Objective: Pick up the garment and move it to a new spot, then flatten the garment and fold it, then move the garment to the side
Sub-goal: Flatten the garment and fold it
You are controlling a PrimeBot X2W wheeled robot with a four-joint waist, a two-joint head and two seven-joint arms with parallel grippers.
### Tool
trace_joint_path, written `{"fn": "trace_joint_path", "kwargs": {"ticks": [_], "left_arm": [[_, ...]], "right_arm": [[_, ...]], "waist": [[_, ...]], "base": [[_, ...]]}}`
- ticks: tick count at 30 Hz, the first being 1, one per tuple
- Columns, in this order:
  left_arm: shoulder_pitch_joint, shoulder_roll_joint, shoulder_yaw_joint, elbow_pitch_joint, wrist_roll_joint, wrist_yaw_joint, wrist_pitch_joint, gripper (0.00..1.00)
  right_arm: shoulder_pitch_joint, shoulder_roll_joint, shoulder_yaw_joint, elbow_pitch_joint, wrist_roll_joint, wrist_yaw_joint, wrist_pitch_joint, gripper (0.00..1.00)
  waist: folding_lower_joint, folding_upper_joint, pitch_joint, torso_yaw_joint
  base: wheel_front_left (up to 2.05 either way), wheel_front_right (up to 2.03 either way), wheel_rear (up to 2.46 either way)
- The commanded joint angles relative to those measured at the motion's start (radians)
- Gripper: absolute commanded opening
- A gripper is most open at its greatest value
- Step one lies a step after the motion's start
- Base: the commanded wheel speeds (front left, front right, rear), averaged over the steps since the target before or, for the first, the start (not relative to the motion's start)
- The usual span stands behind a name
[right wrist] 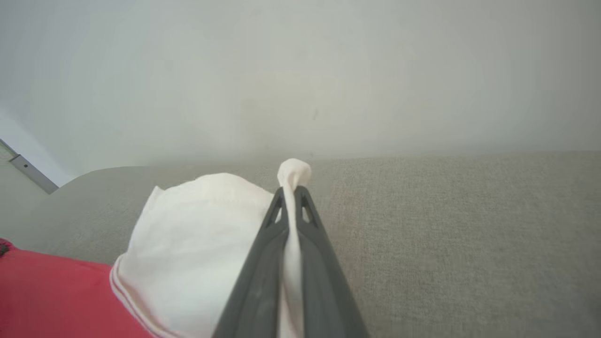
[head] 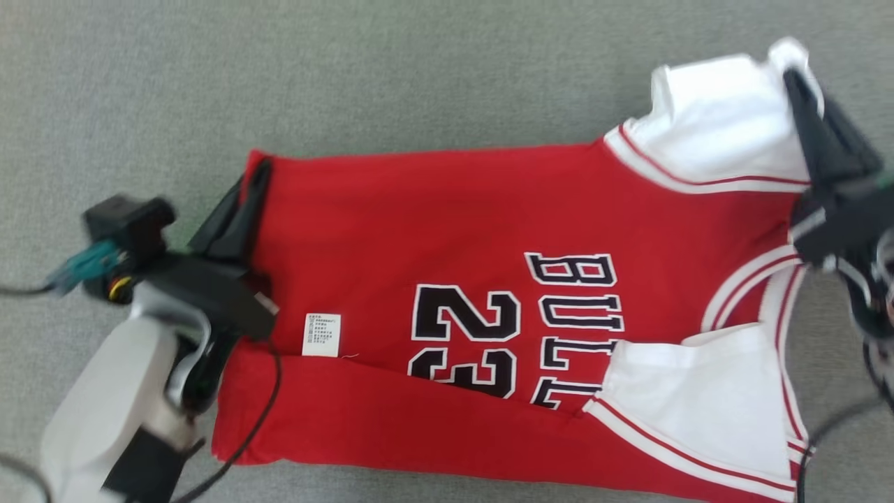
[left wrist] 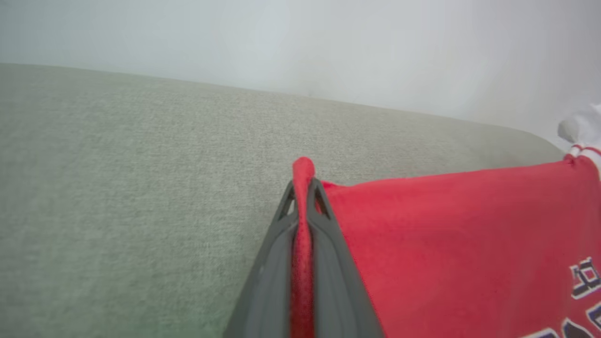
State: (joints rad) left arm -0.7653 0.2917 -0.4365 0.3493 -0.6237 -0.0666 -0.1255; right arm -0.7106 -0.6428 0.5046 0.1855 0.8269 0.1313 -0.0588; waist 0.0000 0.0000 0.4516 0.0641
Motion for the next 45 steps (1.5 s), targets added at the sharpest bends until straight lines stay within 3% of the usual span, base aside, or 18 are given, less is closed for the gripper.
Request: {"fn": "trace_joint_path", "kwargs": {"ticks": [1, 7, 15, 27, 28, 29, 31, 32, 33, 41, 45], "left_arm": [[0.05, 0.017, 0.014, -0.042, -0.02, 0.008, 0.009, 0.0], [0.204, 0.08, 0.052, -0.244, -0.072, 0.05, 0.053, 0.0], [0.4, 0.127, 0.068, -0.426, -0.143, 0.097, 0.117, 0.0], [0.495, 0.106, 0.073, -0.412, -0.216, 0.095, 0.114, 0.0], [0.496, 0.106, 0.073, -0.4, -0.217, 0.096, 0.114, 0.0], [0.496, 0.104, 0.076, -0.391, -0.22, 0.097, 0.111, 0.12], [0.501, 0.102, 0.079, -0.372, -0.225, 0.101, 0.106, 0.56], [0.503, 0.101, 0.084, -0.364, -0.224, 0.105, 0.101, 0.95], [0.505, 0.098, 0.085, -0.357, -0.227, 0.105, 0.098, 1.0], [0.531, 0.091, 0.102, -0.324, -0.195, 0.137, 0.035, 1.0], [0.544, 0.1, 0.116, -0.337, -0.15, 0.174, -0.019, 1.0]], "right_arm": [[0.054, -0.011, -0.012, -0.044, 0.021, -0.001, -0.016, 0.0], [0.243, -0.041, -0.039, -0.194, 0.039, -0.001, -0.033, 0.0], [0.442, -0.024, -0.047, -0.274, 0.034, -0.001, -0.048, 0.0], [0.59, 0.022, -0.003, -0.261, -0.015, -0.001, -0.044, 0.0], [0.596, 0.027, 0.0, -0.26, -0.021, -0.001, -0.047, 0.12], [0.605, 0.034, 0.005, -0.258, -0.02, -0.001, -0.048, 0.46], [0.621, 0.033, 0.013, -0.253, -0.035, -0.001, -0.05, 1.0], [0.629, 0.036, 0.016, -0.25, -0.04, -0.001, -0.049, 1.0], [0.636, 0.039, 0.019, -0.25, -0.048, -0.001, -0.053, 1.0], [0.701, 0.051, 0.008, -0.256, -0.086, -0.001, -0.113, 1.0], [0.748, 0.071, -0.059, -0.343, -0.099, -0.001, -0.171, 1.0]], "waist": [[0.0, 0.0, -0.022, -0.021], [0.0, 0.0, -0.058, -0.048], [0.0, 0.0, -0.086, -0.06], [0.0, 0.0, -0.091, -0.057], [0.0, 0.0, -0.091, -0.058], [0.0, 0.0, -0.091, -0.058], [0.0, 0.0, -0.094, -0.06], [0.0, 0.0, -0.095, -0.061], [0.0, 0.0, -0.096, -0.063], [0.0, 0.0, -0.123, -0.069], [0.0, 0.0, -0.142, -0.079]], "base": [[0.0, 0.0, 0.0], [0.0, 0.0, 0.0], [0.0, 0.0, 0.0], [0.0, 0.0, 0.0], [0.0, 0.0, 0.0], [0.0, 0.0, 0.0], [0.0, 0.0, 0.0], [0.0, 0.0, 0.0], [0.0, 0.0, 0.0], [0.0, 0.0, 0.0], [0.0, 0.0, 0.0]]}}
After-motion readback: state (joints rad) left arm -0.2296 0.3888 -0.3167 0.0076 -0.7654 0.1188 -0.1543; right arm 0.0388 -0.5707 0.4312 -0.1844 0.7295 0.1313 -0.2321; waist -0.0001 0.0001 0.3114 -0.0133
